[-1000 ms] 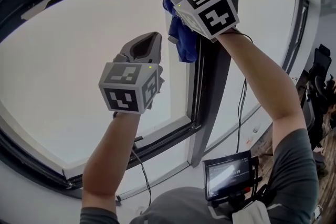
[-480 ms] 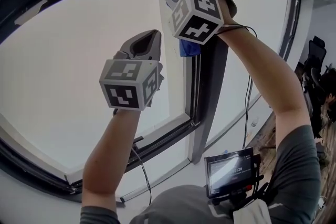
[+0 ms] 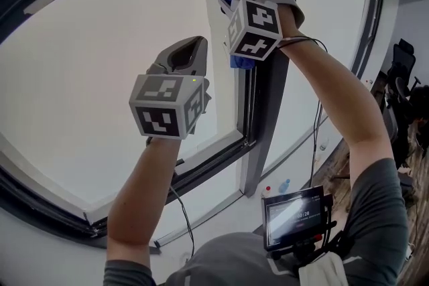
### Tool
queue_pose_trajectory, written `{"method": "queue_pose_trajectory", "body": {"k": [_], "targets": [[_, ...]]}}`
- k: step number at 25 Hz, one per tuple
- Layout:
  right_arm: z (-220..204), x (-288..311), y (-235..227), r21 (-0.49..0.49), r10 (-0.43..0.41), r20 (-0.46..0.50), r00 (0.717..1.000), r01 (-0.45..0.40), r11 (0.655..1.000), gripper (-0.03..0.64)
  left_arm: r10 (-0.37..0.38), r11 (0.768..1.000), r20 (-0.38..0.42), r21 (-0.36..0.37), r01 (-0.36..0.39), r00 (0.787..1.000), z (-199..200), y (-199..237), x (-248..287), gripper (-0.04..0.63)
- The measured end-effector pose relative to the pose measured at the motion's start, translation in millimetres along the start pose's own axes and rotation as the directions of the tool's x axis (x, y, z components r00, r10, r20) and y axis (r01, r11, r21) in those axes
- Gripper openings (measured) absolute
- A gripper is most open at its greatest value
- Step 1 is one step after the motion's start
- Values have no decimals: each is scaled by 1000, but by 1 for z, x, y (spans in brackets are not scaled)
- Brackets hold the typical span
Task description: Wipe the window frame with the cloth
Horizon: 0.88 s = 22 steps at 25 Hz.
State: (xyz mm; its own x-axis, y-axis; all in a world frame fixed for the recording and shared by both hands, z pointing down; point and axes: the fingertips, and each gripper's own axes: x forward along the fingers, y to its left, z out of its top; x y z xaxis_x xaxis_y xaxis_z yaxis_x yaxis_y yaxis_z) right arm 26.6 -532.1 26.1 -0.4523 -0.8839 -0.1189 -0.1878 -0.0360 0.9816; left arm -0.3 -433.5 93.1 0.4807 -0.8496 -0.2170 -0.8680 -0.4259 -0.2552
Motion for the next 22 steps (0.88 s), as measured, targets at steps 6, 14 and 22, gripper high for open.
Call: {"method": "queue_pose_trajectory", "body": {"k": [6,14,22], "targets": [[-7,-1,37,7,35,-28,999,-35,999,64,-1,999,-43,-33,0,999,-24,-4,-12,8],[-15,-6,90,47,62,-47,997,-60,997,64,-53,996,-63,-74,48,997,-60,-19,-25,9],[-26,-16,154,98,122,-62,991,-115,988,64,-78,991,-131,-119,63,988,-116,-30,-32,8]]}}
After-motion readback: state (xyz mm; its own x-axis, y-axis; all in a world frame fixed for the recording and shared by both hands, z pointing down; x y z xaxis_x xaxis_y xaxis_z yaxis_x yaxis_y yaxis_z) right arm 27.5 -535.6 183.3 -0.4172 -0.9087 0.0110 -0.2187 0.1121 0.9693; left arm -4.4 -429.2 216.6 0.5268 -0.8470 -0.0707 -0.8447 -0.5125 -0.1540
